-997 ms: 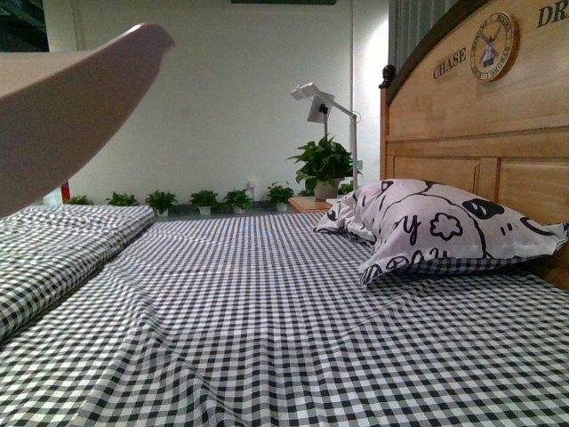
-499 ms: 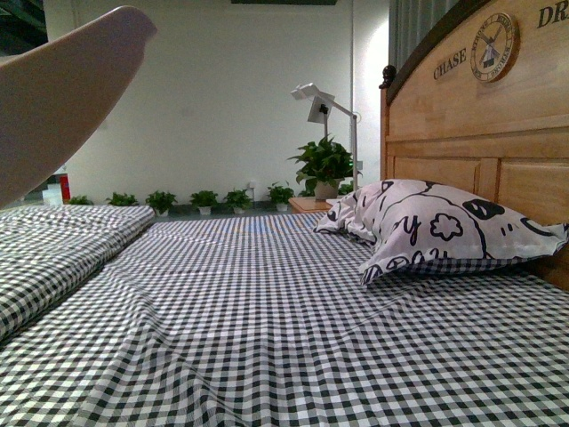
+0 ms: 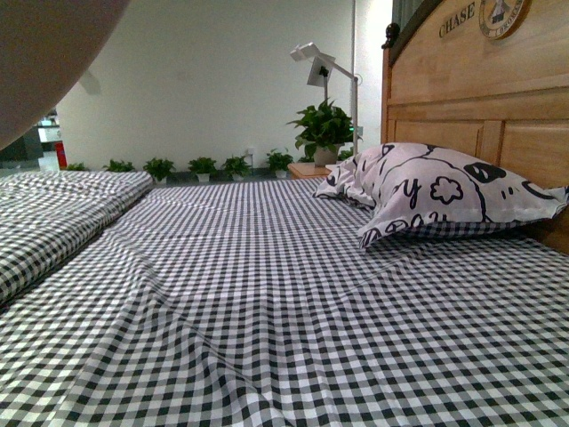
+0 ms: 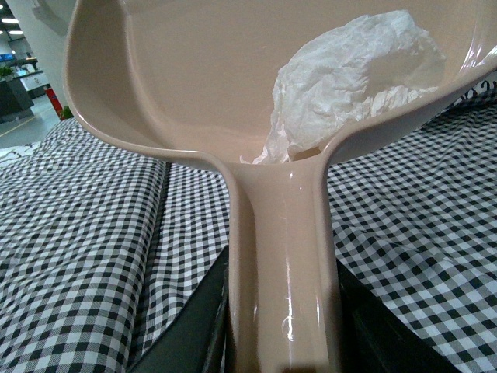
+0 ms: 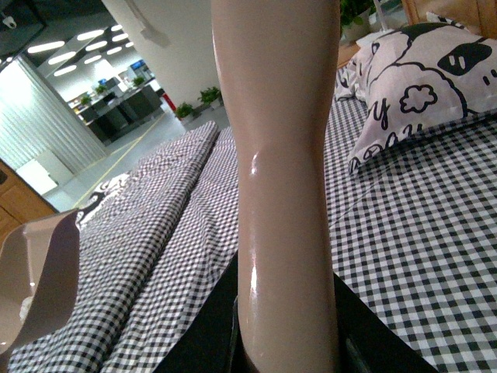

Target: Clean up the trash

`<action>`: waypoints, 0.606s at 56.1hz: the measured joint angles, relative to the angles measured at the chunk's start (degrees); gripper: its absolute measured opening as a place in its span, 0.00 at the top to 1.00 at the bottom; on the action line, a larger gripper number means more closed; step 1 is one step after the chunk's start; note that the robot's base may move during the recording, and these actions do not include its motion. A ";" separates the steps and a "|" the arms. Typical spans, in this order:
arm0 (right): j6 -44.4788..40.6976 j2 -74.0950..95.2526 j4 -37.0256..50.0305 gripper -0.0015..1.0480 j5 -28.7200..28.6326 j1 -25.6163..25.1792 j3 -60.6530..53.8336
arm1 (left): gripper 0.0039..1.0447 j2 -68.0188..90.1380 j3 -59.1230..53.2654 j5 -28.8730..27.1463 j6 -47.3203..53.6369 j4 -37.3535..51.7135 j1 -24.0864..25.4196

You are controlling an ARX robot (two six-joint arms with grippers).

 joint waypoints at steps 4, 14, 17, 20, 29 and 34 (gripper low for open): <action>0.00 0.00 0.00 0.82 0.00 0.00 -0.02 | 0.74 0.00 0.00 -0.02 0.00 0.00 0.00; 0.00 0.00 0.00 0.82 0.00 0.00 -0.02 | 0.74 0.00 0.00 -0.02 0.00 0.00 0.00; 0.00 0.00 0.00 0.82 0.00 0.00 -0.02 | 0.74 0.00 0.00 0.00 0.00 0.00 0.00; 0.00 0.00 0.00 0.82 0.02 0.00 -0.02 | 0.74 0.00 0.00 -0.02 0.00 0.00 0.00; -0.02 0.00 0.00 0.82 0.00 0.00 -0.02 | 0.74 0.00 0.00 0.00 0.00 0.00 0.00; -0.02 0.00 0.00 0.82 0.00 0.00 -0.02 | 0.74 0.00 0.00 0.00 0.00 0.00 0.00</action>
